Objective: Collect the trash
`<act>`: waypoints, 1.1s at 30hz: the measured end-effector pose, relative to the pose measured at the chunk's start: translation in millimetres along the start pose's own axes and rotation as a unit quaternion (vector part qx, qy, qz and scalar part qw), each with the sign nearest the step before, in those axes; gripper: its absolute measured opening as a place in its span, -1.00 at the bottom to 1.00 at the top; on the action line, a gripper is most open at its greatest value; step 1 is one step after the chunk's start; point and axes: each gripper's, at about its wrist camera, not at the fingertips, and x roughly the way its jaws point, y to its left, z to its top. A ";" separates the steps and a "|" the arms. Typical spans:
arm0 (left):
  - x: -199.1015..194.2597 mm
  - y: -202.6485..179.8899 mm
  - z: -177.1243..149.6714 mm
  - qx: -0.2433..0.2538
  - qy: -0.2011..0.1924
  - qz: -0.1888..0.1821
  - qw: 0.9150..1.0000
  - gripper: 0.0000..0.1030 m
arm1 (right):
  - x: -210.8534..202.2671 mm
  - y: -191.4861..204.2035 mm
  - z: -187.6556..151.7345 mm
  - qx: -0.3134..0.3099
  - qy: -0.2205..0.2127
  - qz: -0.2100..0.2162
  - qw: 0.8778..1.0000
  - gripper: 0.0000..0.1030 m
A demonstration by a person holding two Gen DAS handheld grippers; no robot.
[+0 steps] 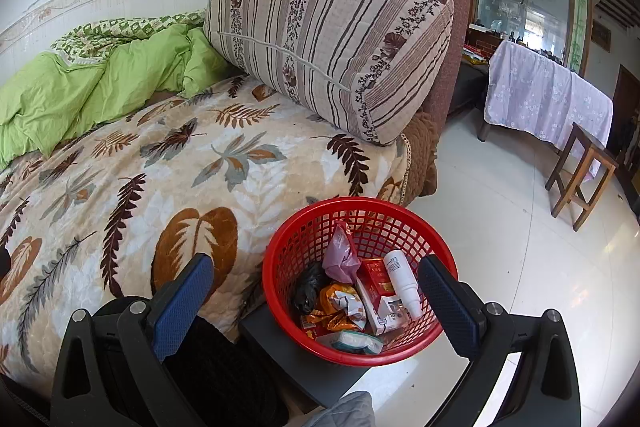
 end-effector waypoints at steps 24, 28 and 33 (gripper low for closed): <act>-0.5 -0.2 0.0 -0.002 -0.001 0.001 1.000 0.99 | 1.7 1.3 -2.7 0.000 0.006 0.002 1.000 0.99; -0.5 0.1 -0.2 -0.003 -0.001 0.000 1.000 0.99 | 1.9 1.1 -2.6 0.000 0.006 0.003 1.000 0.99; -0.6 -0.1 0.2 -0.002 -0.001 0.001 1.000 0.99 | 1.8 1.2 -2.8 0.000 0.006 0.003 1.000 0.99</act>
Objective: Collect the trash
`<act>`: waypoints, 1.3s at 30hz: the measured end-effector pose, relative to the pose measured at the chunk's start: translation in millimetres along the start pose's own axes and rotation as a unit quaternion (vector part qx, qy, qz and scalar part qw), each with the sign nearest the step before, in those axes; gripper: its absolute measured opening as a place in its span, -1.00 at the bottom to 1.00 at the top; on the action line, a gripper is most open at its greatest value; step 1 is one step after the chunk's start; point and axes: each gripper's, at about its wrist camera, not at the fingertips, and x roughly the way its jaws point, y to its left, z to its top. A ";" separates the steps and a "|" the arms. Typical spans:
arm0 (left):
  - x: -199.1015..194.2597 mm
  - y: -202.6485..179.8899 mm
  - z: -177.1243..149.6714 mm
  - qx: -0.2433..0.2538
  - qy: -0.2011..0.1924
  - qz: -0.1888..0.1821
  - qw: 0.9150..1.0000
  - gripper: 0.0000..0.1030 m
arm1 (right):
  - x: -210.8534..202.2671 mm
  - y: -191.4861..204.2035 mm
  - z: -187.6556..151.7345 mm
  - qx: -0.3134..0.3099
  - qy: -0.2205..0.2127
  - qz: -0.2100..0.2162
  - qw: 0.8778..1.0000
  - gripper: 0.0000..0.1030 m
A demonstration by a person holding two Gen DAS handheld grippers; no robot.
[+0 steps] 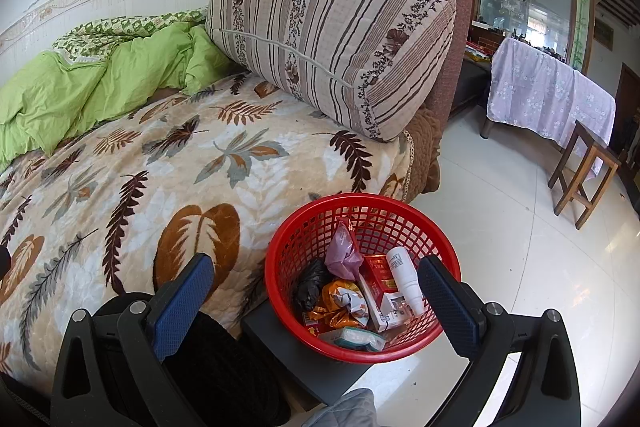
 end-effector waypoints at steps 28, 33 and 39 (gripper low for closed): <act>-1.0 1.1 -0.8 -0.002 -0.001 0.000 1.000 0.99 | -0.8 1.3 -1.7 0.001 0.001 0.001 1.000 0.99; -0.9 2.1 -1.1 -0.004 -0.001 0.000 1.000 0.99 | -0.3 0.7 -1.2 0.000 0.002 0.002 1.000 0.99; -0.9 3.6 -1.5 -0.005 -0.001 -0.002 1.000 0.99 | -3.8 5.1 -5.4 -0.001 0.000 0.001 1.000 0.99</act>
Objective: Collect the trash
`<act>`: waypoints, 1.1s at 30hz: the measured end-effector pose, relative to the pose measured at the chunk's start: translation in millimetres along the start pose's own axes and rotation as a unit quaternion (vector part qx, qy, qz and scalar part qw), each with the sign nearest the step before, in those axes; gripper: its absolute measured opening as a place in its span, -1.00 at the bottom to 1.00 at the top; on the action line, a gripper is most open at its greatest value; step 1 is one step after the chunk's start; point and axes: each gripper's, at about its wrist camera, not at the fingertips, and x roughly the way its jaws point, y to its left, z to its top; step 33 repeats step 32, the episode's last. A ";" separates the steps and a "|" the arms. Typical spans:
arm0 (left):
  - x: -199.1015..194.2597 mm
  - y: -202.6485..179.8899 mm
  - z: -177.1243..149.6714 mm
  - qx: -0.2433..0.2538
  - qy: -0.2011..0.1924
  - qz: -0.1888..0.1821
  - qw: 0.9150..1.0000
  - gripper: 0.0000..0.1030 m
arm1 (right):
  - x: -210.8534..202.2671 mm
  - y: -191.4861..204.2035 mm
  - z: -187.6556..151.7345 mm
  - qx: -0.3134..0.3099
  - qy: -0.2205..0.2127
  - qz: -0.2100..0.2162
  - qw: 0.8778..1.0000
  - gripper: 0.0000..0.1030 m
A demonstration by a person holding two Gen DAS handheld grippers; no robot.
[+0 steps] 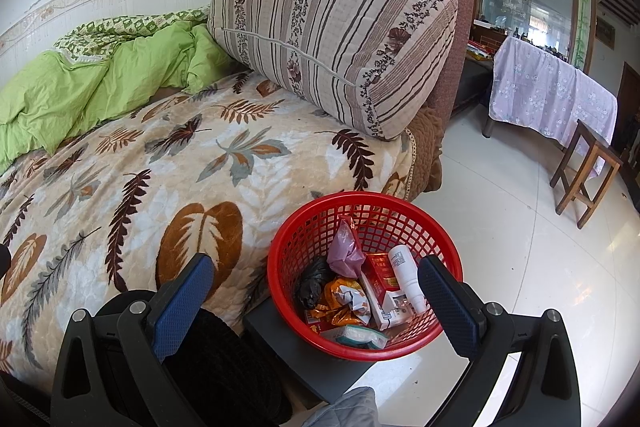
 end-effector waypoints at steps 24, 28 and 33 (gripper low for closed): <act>36.1 117.6 -1.3 -0.145 0.055 0.091 0.984 0.99 | 32.1 166.8 63.0 -0.161 -0.012 0.160 0.974 0.99; 54.6 152.9 -6.8 -0.182 0.077 0.105 0.975 0.99 | 68.2 226.2 59.6 -0.182 0.025 0.187 0.965 0.99; 100.5 181.1 -5.2 -0.200 0.126 0.128 0.963 0.99 | 122.0 285.5 59.5 -0.202 0.070 0.193 0.958 0.99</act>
